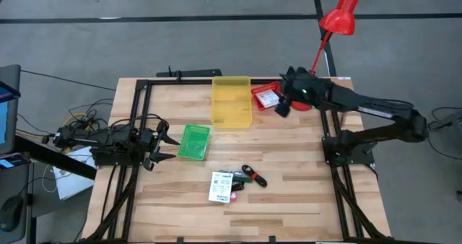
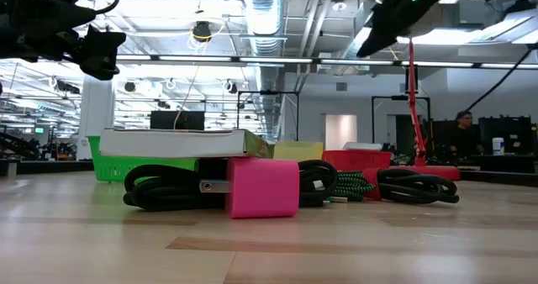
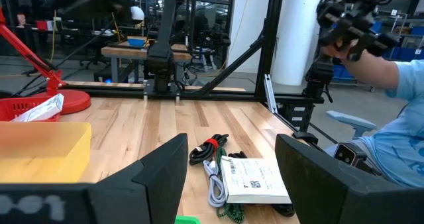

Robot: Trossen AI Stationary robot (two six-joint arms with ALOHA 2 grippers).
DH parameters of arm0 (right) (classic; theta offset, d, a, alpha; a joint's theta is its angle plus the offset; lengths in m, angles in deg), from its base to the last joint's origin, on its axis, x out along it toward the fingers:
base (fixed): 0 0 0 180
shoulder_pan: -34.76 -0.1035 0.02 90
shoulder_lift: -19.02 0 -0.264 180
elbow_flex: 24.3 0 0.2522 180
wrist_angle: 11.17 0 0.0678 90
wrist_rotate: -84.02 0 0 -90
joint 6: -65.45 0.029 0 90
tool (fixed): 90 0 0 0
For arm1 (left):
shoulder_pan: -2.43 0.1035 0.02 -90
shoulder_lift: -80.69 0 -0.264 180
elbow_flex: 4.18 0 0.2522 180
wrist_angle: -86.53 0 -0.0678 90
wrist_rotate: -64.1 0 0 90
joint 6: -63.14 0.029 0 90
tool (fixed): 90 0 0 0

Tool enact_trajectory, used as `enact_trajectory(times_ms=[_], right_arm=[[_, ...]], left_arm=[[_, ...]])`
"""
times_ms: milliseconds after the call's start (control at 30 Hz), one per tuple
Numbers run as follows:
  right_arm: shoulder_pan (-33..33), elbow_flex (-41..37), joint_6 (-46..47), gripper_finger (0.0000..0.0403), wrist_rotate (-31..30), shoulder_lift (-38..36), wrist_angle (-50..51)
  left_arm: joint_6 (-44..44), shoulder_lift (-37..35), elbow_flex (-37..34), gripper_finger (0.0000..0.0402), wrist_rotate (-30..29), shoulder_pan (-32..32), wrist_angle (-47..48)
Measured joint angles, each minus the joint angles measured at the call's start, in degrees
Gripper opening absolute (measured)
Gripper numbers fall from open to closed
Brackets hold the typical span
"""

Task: Pick and place items into bin
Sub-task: Put the white card reader box into the red bin

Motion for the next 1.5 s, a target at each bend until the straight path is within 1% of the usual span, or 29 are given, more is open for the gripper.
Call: enact_trajectory(times_ms=[100,267,367,467,567,633,833,900,967,1067,1233,1300,1400,1500], right_arm=[[-4.6,0.0,-0.6,0.0160,1.6,-4.3,6.1],[-12.1,0.0,1.6,0.0153,8.0,-9.3,15.8],[-16.6,-0.2,4.0,0.0150,10.3,-10.9,18.1],[-21.0,-2.3,5.4,0.0147,10.7,-12.0,17.2],[-24.6,-5.9,5.5,0.0144,10.7,-12.6,13.9],[-26.7,-9.0,5.9,0.0143,10.7,-12.6,9.9],[-31.6,-18.8,8.8,0.0134,10.6,-12.4,-9.7],[-32.6,-21.1,9.4,0.0130,10.6,-12.4,-15.9],[-33.0,-22.4,8.7,0.0126,10.6,-12.4,-19.9],[-32.8,-23.3,5.7,0.0123,10.5,-12.4,-22.8],[-31.3,-23.5,1.5,0.0123,10.4,-12.4,-23.1],[-30.5,-23.5,0.9,0.0123,10.4,-12.4,-23.0],[-30.1,-23.5,0.8,0.0123,10.4,-12.4,-22.9],[-30.3,-23.5,0.9,0.0123,10.4,-12.4,-22.5]], left_arm=[[0.0,0.0,0.0,0.0222,0.0,0.0,0.0],[0.0,0.0,0.0,0.0222,0.0,0.0,0.0],[0.0,0.0,0.0,0.0222,0.0,0.0,0.0],[0.0,0.0,0.0,0.0222,0.0,0.0,0.0],[0.0,0.0,0.0,0.0222,0.0,0.0,0.0],[0.0,0.0,0.0,0.0222,0.0,0.0,0.0],[0.0,0.0,0.0,0.0222,0.0,0.0,0.0],[0.0,0.0,0.0,0.0222,0.0,0.0,0.0],[0.0,0.0,0.0,0.0222,0.0,0.0,0.0],[0.0,0.0,0.0,0.0222,0.0,0.0,0.0],[-0.9,0.0,0.0,0.0222,-0.7,0.0,0.0],[-1.6,0.0,0.0,0.0222,-3.6,0.0,0.0],[-0.5,0.0,0.0,0.0222,-9.0,0.0,0.4],[0.6,0.0,0.0,0.0222,-11.1,0.0,0.0]])
